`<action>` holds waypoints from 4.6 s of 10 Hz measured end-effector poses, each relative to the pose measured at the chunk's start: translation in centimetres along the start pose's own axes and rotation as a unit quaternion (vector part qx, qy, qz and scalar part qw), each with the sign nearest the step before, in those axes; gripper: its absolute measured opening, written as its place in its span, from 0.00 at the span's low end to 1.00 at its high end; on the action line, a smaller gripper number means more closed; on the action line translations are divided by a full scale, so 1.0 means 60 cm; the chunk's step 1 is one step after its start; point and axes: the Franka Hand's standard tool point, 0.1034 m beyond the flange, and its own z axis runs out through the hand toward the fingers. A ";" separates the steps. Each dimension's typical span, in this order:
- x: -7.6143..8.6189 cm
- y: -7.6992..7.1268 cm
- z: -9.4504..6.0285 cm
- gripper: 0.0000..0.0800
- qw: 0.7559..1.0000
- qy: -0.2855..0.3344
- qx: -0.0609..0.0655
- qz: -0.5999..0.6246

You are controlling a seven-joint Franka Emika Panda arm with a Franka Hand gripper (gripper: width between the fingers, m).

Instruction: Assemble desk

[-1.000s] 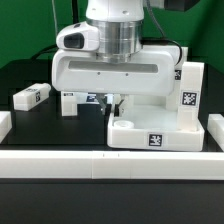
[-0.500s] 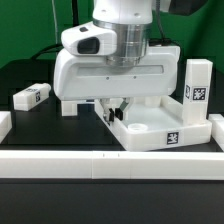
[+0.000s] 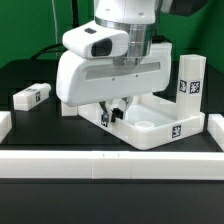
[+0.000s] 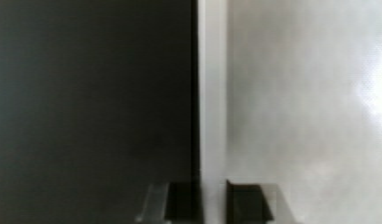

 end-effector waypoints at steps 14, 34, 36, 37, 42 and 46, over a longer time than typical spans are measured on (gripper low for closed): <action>0.100 -0.030 -0.016 0.08 0.881 -0.038 -0.049 -0.469; 0.209 0.026 -0.101 0.74 0.884 -0.064 -0.058 -0.459; 0.196 0.055 -0.133 0.79 0.888 -0.067 -0.067 -0.450; 0.185 0.076 -0.148 0.81 0.891 -0.070 -0.073 -0.442; 0.175 0.090 -0.150 0.81 0.900 -0.073 -0.078 -0.422; 0.174 0.090 -0.148 0.81 0.938 -0.064 -0.083 -0.331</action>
Offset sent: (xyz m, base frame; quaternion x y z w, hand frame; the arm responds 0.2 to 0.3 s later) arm 0.0211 0.0268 -0.0014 0.0011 -0.0002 -0.1599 0.9871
